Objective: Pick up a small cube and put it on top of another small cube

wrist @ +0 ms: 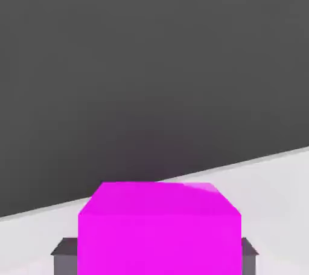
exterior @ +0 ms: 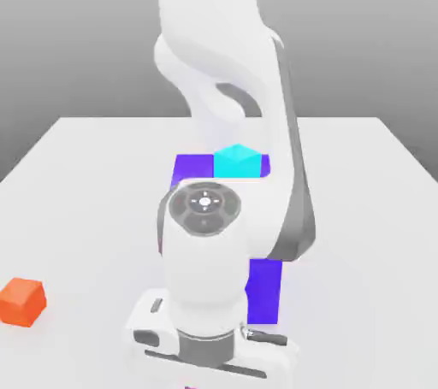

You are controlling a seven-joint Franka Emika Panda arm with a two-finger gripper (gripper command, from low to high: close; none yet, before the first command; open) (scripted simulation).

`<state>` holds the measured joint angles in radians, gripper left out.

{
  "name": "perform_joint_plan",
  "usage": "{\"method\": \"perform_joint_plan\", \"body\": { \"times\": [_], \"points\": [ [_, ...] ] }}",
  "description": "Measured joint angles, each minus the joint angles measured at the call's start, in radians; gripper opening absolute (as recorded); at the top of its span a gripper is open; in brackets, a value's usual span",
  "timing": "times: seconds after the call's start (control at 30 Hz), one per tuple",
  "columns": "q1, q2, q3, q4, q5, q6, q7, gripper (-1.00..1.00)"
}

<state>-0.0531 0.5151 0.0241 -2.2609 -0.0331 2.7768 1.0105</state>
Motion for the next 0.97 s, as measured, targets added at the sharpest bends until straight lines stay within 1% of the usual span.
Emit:
{"method": "perform_joint_plan", "body": {
  "times": [0.07, 0.2, 0.23, 0.53, 0.63, 0.67, 0.83, 0.87, 0.97],
  "points": [
    [0.000, -0.001, 0.000, 0.000, 0.000, -0.001, 0.000, -1.00],
    [-0.007, -0.124, 0.009, -0.027, 0.006, -0.097, -0.005, -1.00],
    [0.008, -0.137, 0.023, -0.015, -0.001, -0.125, -0.013, -1.00],
    [0.230, -0.088, 0.198, 0.182, -0.108, -0.288, -0.105, -1.00],
    [0.323, 0.013, 0.229, 0.274, -0.169, -0.287, -0.125, -1.00],
    [0.352, 0.055, 0.228, 0.301, -0.189, -0.275, -0.127, 1.00],
    [0.352, 0.055, 0.228, 0.301, -0.189, -0.275, -0.127, 1.00],
    [0.367, 0.076, 0.227, 0.315, -0.201, -0.268, -0.127, 1.00],
    [0.362, 0.017, 0.250, 0.320, -0.182, -0.332, -0.145, 1.00]
  ]
}}
